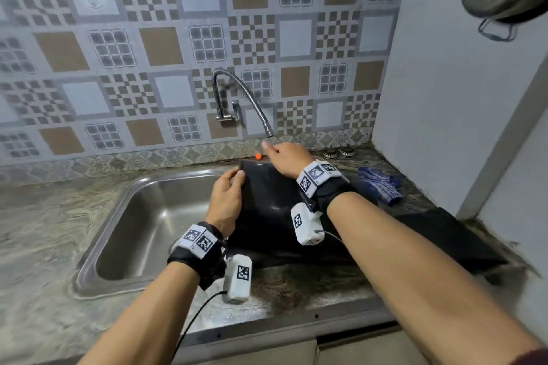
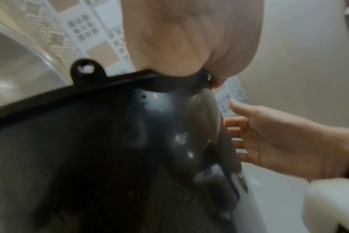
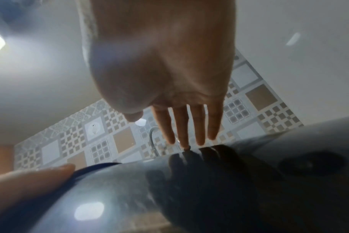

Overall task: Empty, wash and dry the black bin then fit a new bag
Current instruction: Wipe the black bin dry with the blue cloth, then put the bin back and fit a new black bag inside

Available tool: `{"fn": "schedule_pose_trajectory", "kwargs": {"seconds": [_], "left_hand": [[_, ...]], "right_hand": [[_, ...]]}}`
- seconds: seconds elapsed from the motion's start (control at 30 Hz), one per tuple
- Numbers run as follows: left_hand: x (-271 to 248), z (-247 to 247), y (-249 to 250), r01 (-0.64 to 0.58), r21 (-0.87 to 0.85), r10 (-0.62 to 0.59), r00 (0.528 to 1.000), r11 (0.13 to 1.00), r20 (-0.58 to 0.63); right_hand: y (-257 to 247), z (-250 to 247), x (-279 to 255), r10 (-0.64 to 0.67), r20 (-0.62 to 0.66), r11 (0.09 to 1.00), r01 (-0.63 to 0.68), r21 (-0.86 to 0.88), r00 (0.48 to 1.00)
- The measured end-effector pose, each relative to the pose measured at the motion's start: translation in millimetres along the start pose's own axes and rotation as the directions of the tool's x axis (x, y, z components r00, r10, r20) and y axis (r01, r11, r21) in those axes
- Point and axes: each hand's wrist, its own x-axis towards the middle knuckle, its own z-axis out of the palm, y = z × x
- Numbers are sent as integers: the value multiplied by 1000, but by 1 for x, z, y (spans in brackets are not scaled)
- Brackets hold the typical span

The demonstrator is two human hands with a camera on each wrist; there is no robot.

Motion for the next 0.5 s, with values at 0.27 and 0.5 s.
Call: {"fn": "schedule_pose_trajectory", "kwargs": {"seconds": [0.27, 0.5], "left_hand": [[-45, -2, 38, -407, 211, 344, 896, 889, 280], [-82, 37, 87, -793, 348, 562, 602, 499, 567]], "right_hand": [[-44, -52, -61, 225, 19, 971, -223, -83, 974], [-32, -123, -135, 314, -62, 927, -320, -196, 947]]}}
